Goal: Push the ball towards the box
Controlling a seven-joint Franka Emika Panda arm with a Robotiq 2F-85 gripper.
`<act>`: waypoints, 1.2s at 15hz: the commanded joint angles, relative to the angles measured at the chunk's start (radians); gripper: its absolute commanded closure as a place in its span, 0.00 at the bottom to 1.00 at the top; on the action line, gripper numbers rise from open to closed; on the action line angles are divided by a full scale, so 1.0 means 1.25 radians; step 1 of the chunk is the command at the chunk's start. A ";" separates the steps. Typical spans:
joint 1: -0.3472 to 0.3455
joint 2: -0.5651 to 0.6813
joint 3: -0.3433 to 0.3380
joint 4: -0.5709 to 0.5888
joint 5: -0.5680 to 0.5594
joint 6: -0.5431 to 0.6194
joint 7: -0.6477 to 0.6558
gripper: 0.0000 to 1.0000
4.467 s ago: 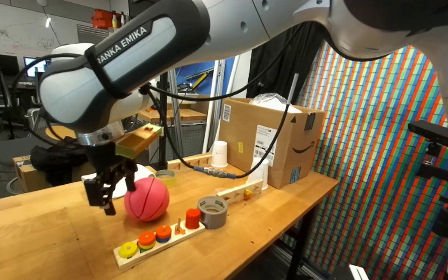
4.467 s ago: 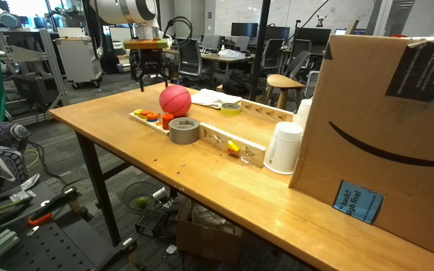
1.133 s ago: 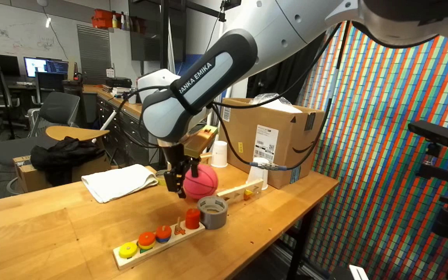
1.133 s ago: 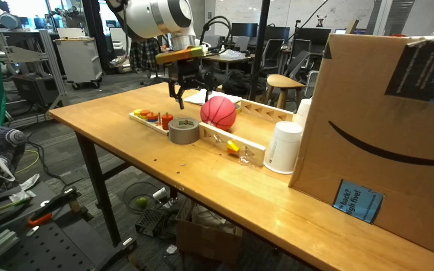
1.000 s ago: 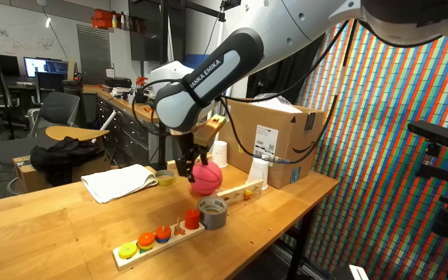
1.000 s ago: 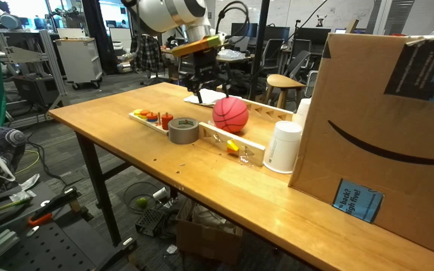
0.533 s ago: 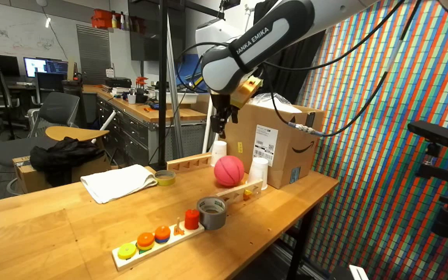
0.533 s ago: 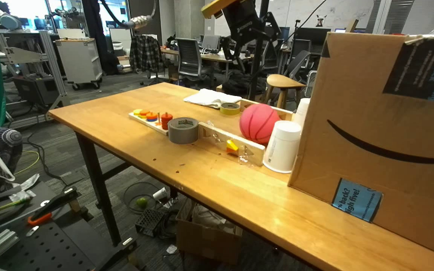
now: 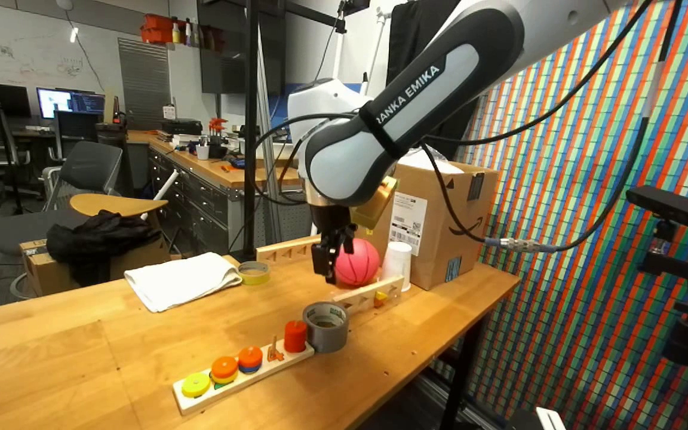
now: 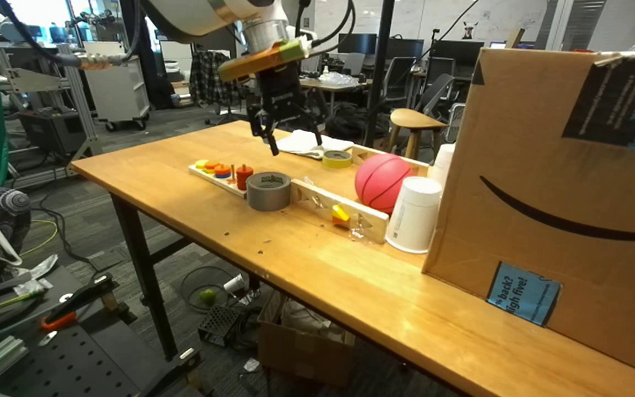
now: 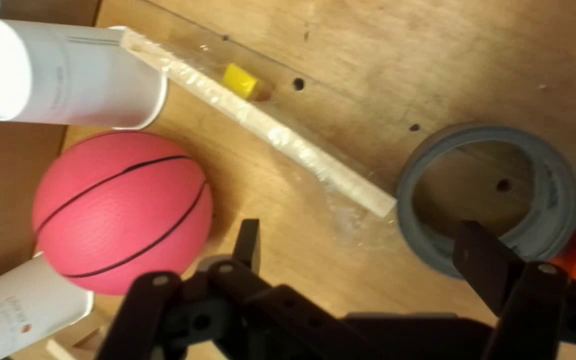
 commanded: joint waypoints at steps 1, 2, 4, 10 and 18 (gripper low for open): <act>0.015 -0.046 0.022 -0.101 0.037 0.047 -0.027 0.00; 0.020 -0.047 0.029 -0.116 0.045 0.056 -0.036 0.00; 0.027 -0.037 0.039 -0.131 0.048 0.074 -0.043 0.00; 0.021 -0.026 0.034 -0.102 0.029 0.061 -0.061 0.00; -0.003 0.032 0.003 -0.023 -0.006 0.043 -0.073 0.00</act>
